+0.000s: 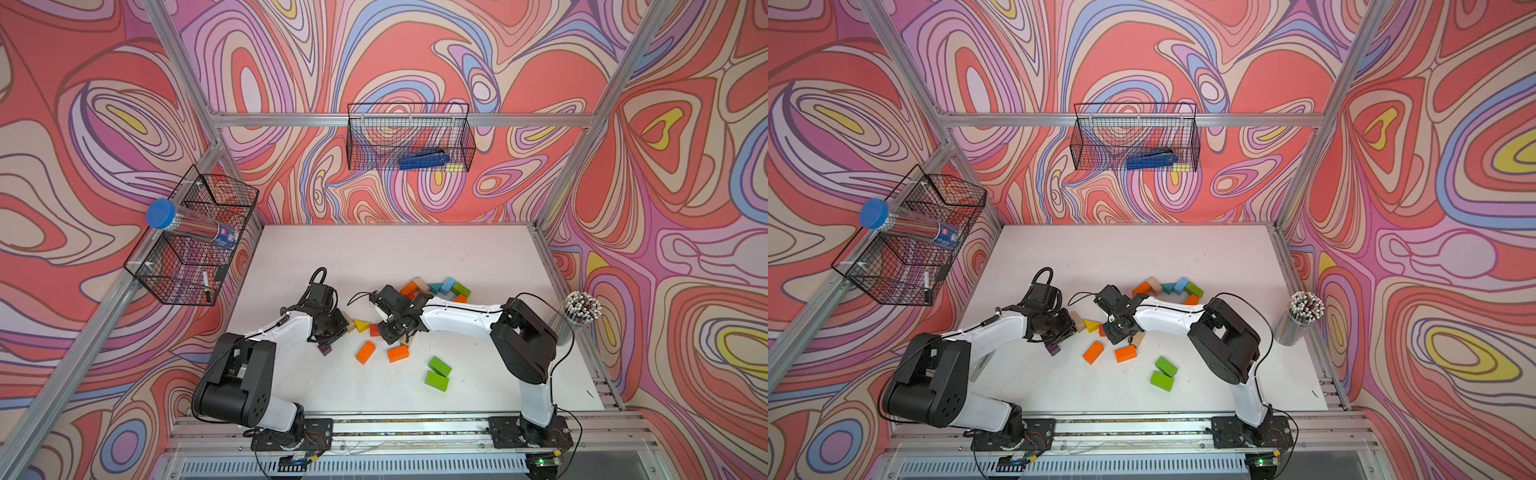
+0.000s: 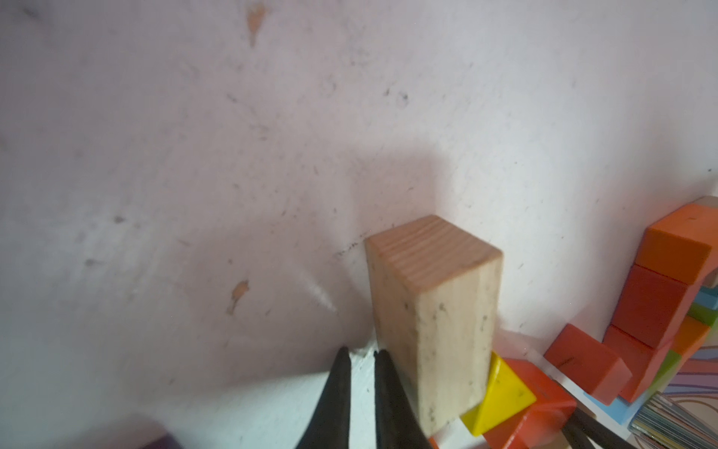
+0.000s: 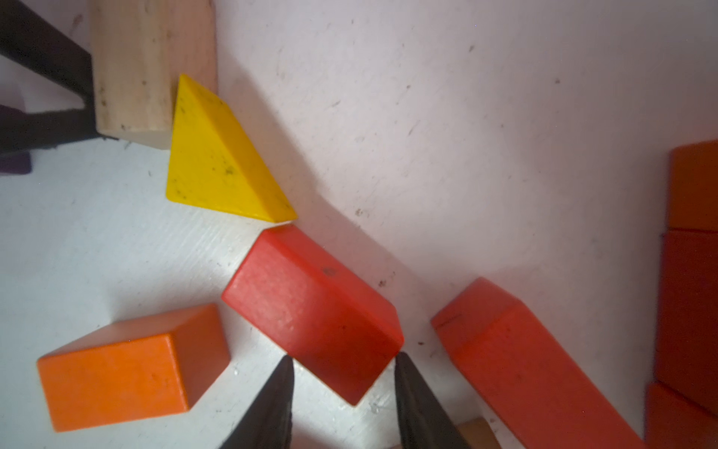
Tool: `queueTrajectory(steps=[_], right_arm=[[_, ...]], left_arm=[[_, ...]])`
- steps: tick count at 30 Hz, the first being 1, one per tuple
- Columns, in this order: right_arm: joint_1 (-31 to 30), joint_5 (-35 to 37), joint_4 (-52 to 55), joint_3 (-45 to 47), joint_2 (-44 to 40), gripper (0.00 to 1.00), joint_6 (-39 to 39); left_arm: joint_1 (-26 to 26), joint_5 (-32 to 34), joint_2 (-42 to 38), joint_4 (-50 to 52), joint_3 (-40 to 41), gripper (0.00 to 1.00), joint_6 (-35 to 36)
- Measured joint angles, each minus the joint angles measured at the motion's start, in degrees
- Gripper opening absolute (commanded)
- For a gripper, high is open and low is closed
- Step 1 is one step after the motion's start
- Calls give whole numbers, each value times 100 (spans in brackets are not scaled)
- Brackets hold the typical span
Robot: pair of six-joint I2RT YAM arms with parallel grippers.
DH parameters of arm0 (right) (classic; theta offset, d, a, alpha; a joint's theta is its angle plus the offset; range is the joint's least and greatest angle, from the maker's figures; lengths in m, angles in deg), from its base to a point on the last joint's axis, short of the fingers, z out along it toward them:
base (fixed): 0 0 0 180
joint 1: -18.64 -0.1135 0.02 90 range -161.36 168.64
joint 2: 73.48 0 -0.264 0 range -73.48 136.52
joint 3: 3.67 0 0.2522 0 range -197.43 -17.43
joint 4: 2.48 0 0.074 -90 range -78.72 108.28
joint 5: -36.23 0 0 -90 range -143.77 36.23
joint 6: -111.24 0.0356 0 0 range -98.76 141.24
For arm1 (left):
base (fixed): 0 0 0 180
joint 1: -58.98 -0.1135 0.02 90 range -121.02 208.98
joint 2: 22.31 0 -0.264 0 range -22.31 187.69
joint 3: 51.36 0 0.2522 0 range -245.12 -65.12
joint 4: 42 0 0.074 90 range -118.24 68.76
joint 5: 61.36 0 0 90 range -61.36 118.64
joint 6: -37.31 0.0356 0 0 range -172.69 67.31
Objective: Assemble a heart with building blocks
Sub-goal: Assemble the building block at the center of the board.
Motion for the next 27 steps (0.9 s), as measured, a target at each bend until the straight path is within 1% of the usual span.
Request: queueTrajectory(steps=[6, 13, 27], right_arm=[[0, -61, -37, -17, 13, 39, -286], [0, -70, 4, -223, 197, 41, -632], [33, 153, 63, -299, 291, 43, -715]], left_arm=[[0, -4, 0, -35, 0, 16, 0], [0, -4, 0, -35, 0, 16, 0], [0, -4, 2, -35, 0, 16, 0]])
